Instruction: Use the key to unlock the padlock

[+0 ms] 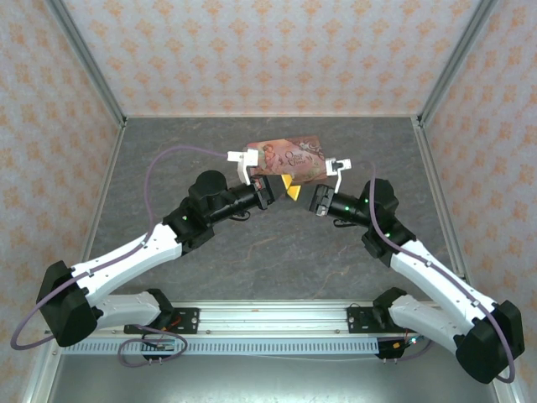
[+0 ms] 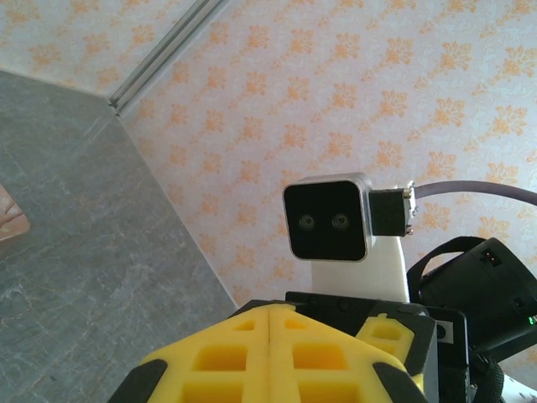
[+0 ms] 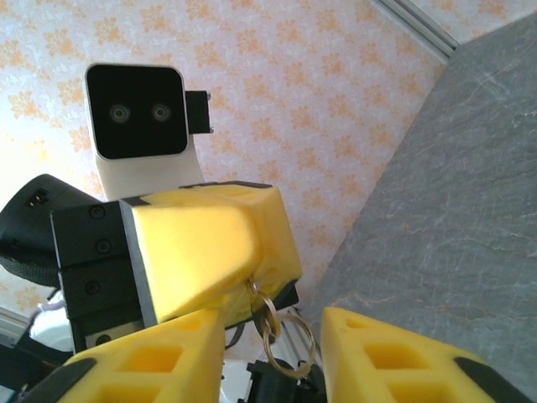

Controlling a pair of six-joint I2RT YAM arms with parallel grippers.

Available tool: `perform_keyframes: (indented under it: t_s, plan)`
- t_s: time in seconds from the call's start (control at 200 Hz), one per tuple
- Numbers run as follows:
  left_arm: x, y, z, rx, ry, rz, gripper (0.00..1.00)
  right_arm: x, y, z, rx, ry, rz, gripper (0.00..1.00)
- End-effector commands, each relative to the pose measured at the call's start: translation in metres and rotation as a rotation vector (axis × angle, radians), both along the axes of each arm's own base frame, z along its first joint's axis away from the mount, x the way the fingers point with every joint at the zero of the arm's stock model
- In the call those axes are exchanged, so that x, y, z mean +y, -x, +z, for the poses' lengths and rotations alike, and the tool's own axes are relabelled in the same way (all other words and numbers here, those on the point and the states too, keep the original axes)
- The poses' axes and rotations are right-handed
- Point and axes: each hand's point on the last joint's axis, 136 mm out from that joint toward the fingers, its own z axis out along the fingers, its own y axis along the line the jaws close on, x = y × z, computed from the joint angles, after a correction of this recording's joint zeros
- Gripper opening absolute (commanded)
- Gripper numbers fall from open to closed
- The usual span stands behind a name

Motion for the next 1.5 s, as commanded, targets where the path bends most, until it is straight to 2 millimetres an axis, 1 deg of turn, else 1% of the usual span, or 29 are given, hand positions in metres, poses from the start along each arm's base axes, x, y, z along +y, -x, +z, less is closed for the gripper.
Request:
perform_keyframes:
  t_s: [0.0,0.335,0.465,0.54,0.656,0.696,0.751,0.826,0.891,0.976,1.046,1.106,1.141,1.146,1.196,1.256,1.296,1.426,1.496]
  plan:
    - [0.003,0.002,0.017,-0.043,0.015,-0.005,0.00,0.002,0.004,0.026,-0.081,-0.037,0.013,0.28]
    - [0.003,0.000,0.013,-0.037,0.002,0.002,0.00,0.001,0.002,0.022,-0.075,-0.031,-0.003,0.09]
    - [0.006,-0.003,0.010,-0.028,-0.030,0.026,0.00,0.000,0.000,0.016,-0.068,-0.006,-0.012,0.03]
    - [0.010,-0.005,0.007,-0.025,-0.064,0.049,0.20,-0.001,-0.002,0.007,-0.058,0.035,-0.029,0.01]
    - [0.020,-0.010,0.003,-0.010,-0.123,0.104,0.41,-0.007,-0.006,-0.010,-0.036,0.120,-0.075,0.00]
    - [0.027,-0.015,-0.001,0.008,-0.147,0.133,0.48,-0.010,-0.008,-0.017,-0.029,0.156,-0.094,0.00]
    - [0.035,-0.022,-0.008,0.037,-0.177,0.173,0.57,-0.016,-0.011,-0.028,-0.013,0.215,-0.128,0.00]
    - [0.053,-0.034,-0.024,0.101,-0.222,0.253,0.69,-0.024,-0.014,-0.042,0.006,0.297,-0.170,0.00]
    - [0.073,-0.046,-0.043,0.172,-0.267,0.338,0.79,-0.033,-0.017,-0.055,0.029,0.371,-0.218,0.00]
    - [0.100,-0.059,-0.070,0.244,-0.352,0.443,0.89,-0.048,-0.024,-0.071,0.062,0.459,-0.297,0.00]
    - [0.112,-0.066,-0.087,0.259,-0.446,0.488,0.94,-0.065,-0.030,-0.084,0.096,0.535,-0.384,0.00]
    - [0.109,-0.072,-0.095,0.249,-0.513,0.470,0.95,-0.086,-0.036,-0.093,0.130,0.607,-0.496,0.00]
    - [0.103,-0.076,-0.100,0.253,-0.535,0.446,0.95,-0.100,-0.037,-0.099,0.149,0.652,-0.562,0.00]
    - [0.101,-0.077,-0.101,0.254,-0.538,0.441,0.95,-0.104,-0.038,-0.100,0.154,0.664,-0.581,0.00]
    - [0.087,-0.082,-0.105,0.258,-0.537,0.389,0.95,-0.120,-0.038,-0.102,0.167,0.708,-0.653,0.00]
    - [0.070,-0.090,-0.109,0.267,-0.522,0.336,0.95,-0.136,-0.036,-0.104,0.176,0.748,-0.719,0.00]
    - [0.058,-0.095,-0.111,0.268,-0.515,0.306,0.95,-0.144,-0.034,-0.103,0.176,0.764,-0.750,0.00]
    - [0.021,-0.115,-0.117,0.258,-0.525,0.223,0.95,-0.156,-0.027,-0.102,0.181,0.768,-0.792,0.00]
    - [-0.005,-0.125,-0.118,0.245,-0.520,0.163,0.95,-0.161,-0.023,-0.103,0.189,0.764,-0.807,0.00]
